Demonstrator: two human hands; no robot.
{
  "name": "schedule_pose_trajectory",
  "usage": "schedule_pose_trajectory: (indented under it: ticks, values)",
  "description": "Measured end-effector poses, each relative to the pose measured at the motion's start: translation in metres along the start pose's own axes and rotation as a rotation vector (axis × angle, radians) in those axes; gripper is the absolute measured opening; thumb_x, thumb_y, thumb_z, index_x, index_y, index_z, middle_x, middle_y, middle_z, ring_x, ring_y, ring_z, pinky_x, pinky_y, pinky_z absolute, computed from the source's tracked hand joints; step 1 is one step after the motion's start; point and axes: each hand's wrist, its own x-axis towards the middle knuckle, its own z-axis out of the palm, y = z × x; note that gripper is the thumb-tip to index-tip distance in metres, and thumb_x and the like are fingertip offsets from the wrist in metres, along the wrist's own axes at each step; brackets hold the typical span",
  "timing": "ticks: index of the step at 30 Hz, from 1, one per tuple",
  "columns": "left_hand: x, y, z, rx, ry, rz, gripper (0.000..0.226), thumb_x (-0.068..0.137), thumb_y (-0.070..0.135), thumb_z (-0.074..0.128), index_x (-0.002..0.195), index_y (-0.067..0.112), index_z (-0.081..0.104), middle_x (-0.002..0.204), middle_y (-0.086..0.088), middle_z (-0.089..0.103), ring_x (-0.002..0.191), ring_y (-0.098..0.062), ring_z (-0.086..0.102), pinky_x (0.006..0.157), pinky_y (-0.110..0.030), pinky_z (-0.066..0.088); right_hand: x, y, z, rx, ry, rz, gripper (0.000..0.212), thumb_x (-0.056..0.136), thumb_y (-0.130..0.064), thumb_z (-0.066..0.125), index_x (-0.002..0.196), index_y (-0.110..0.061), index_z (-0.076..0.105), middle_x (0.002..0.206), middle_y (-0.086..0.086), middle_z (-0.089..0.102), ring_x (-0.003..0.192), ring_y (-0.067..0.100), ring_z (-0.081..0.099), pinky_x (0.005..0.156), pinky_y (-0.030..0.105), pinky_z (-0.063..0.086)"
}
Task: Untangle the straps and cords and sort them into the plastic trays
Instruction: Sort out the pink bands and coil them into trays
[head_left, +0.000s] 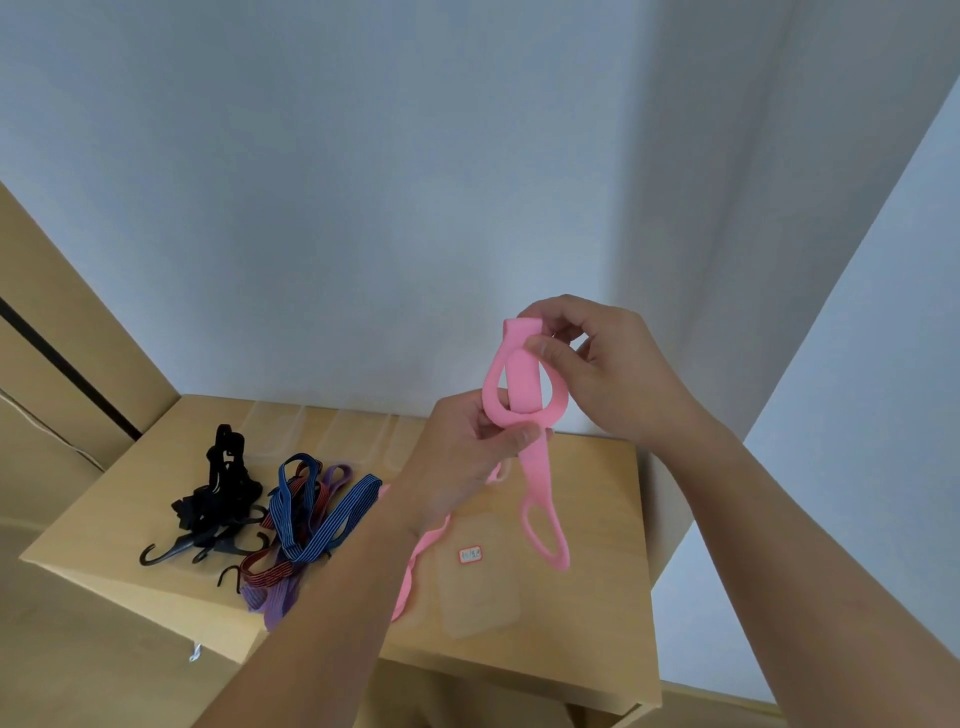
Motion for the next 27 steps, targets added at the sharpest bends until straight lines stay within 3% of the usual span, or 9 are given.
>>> schedule_pose_trajectory:
  ticks: [4, 8, 11, 16, 20, 27]
  values:
    - [0.0, -0.003, 0.008, -0.029, 0.028, -0.067, 0.016, 0.095, 0.007, 0.07, 0.109, 0.003, 0.074, 0.102, -0.015, 0.078, 0.1, -0.034, 0.075, 0.096, -0.063, 0.053, -0.001, 0.003, -0.004, -0.065, 0.013, -0.024, 0.02, 0.095, -0.006, 0.06, 0.104, -0.021, 0.07, 0.099, -0.005, 0.071, 0.085, 0.015, 0.058, 0.072, 0.016, 0.041]
    - [0.006, -0.006, 0.01, -0.013, 0.083, -0.111, 0.013, 0.094, 0.014, 0.072, 0.105, 0.008, 0.077, 0.101, -0.016, 0.077, 0.096, -0.039, 0.074, 0.094, -0.065, 0.053, -0.001, 0.004, -0.008, -0.147, 0.013, -0.075, 0.022, 0.095, -0.005, 0.058, 0.106, -0.019, 0.071, 0.1, -0.002, 0.07, 0.087, 0.021, 0.057, 0.074, 0.03, 0.046]
    - [0.009, -0.006, 0.008, 0.025, 0.04, -0.091, 0.013, 0.095, 0.025, 0.072, 0.106, 0.019, 0.078, 0.103, -0.018, 0.075, 0.089, -0.037, 0.068, 0.084, -0.056, 0.053, 0.001, 0.003, -0.008, -0.194, 0.025, -0.121, 0.022, 0.095, -0.005, 0.058, 0.107, -0.02, 0.069, 0.101, -0.003, 0.07, 0.089, 0.021, 0.057, 0.078, 0.034, 0.048]
    - [0.01, -0.005, 0.008, -0.025, -0.015, -0.092, 0.02, 0.1, 0.017, 0.063, 0.115, 0.008, 0.073, 0.107, -0.013, 0.077, 0.101, -0.024, 0.072, 0.096, -0.049, 0.056, 0.004, 0.002, -0.011, -0.309, 0.064, -0.213, 0.021, 0.094, -0.01, 0.055, 0.107, -0.018, 0.069, 0.095, -0.001, 0.068, 0.086, 0.025, 0.056, 0.076, 0.04, 0.048]
    - [0.012, -0.002, 0.011, -0.063, 0.031, -0.095, 0.019, 0.099, 0.013, 0.063, 0.111, 0.002, 0.073, 0.103, -0.013, 0.078, 0.097, -0.028, 0.075, 0.089, -0.045, 0.058, 0.006, 0.0, -0.009, -0.32, 0.065, -0.252, 0.02, 0.094, -0.008, 0.055, 0.105, -0.016, 0.07, 0.093, -0.001, 0.067, 0.083, 0.025, 0.056, 0.075, 0.04, 0.047]
    - [0.014, 0.007, 0.015, -0.069, 0.129, -0.171, 0.044, 0.096, 0.041, 0.067, 0.092, -0.001, 0.078, 0.094, -0.016, 0.078, 0.096, -0.049, 0.07, 0.095, -0.066, 0.052, 0.002, 0.002, -0.007, -0.423, 0.163, -0.365, 0.019, 0.095, -0.001, 0.055, 0.099, -0.013, 0.069, 0.09, -0.002, 0.064, 0.081, 0.025, 0.049, 0.068, 0.042, 0.045]
